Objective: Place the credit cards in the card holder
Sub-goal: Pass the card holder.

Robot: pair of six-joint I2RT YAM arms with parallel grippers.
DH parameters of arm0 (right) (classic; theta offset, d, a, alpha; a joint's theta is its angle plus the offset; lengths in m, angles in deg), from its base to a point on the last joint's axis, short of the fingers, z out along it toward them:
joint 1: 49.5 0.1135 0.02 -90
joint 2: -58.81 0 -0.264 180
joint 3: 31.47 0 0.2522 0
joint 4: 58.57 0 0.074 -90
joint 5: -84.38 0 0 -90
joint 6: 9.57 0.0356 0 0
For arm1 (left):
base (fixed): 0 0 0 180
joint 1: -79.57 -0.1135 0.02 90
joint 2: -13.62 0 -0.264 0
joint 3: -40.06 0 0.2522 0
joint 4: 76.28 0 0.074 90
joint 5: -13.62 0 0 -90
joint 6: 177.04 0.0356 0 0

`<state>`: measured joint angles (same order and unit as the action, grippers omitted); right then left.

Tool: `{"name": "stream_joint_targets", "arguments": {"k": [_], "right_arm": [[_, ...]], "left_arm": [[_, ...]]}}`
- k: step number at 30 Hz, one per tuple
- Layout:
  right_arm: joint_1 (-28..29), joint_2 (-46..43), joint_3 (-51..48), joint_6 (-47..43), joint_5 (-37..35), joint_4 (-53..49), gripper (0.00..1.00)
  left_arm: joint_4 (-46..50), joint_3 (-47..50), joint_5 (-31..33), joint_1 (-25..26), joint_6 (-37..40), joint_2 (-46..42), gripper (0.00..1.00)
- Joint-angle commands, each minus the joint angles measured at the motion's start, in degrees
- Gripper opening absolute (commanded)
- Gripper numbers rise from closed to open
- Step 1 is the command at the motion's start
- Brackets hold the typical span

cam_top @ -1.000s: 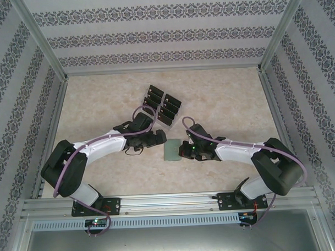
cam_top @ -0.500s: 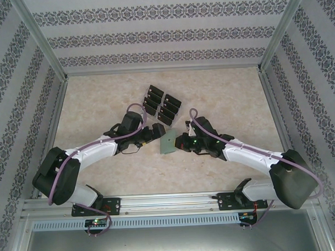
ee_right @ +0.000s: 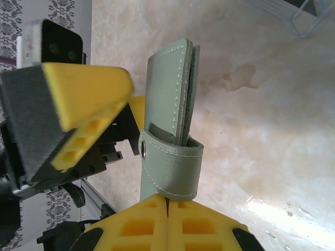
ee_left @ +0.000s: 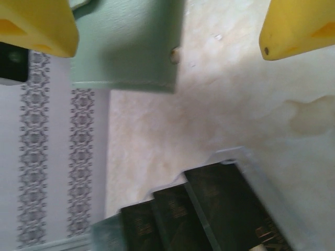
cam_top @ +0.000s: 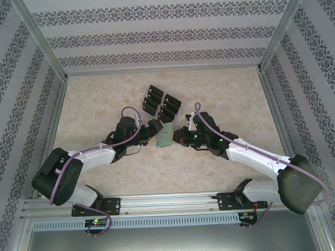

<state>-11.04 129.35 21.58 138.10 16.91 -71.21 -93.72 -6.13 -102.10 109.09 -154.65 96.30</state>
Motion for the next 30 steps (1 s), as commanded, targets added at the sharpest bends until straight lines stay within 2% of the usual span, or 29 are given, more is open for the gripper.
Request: {"name": "stream_joint_targets", "arguments": {"k": [1,4,8,11,13,18,25,30], "right_arm": [[-0.21,-0.45,1.84,1.37,1.29,2.87,0.00],[-0.22,-0.24,1.68,1.52,1.12,3.14,0.00],[-0.25,0.12,1.49,1.74,1.04,3.72,0.00],[-0.30,0.40,1.49,1.91,1.03,3.95,0.00],[-0.30,0.54,1.66,1.88,1.03,4.10,0.00],[-0.35,1.25,2.11,1.87,1.25,4.34,0.00],[-0.82,1.87,2.20,2.15,1.21,4.74,0.00],[-1.17,1.88,2.54,2.16,1.27,4.50,0.00]], "left_arm": [[-13.47,0.26,-0.52,-0.49,-6.44,0.68,0.81],[-16.56,0.20,-1.07,-0.51,-8.30,1.63,0.64],[-18.04,0.41,-1.61,-0.46,-9.01,2.34,0.48],[-18.96,1.01,-2.10,-0.51,-9.20,2.70,0.51],[-18.93,1.26,-2.50,-0.42,-8.90,2.70,0.59],[-19.52,1.68,-3.25,-0.38,-8.14,3.21,0.60],[-25.19,1.02,-6.32,-0.13,-8.94,5.22,0.47],[-24.96,0.72,-5.80,-0.15,-8.94,5.17,0.25]]}}
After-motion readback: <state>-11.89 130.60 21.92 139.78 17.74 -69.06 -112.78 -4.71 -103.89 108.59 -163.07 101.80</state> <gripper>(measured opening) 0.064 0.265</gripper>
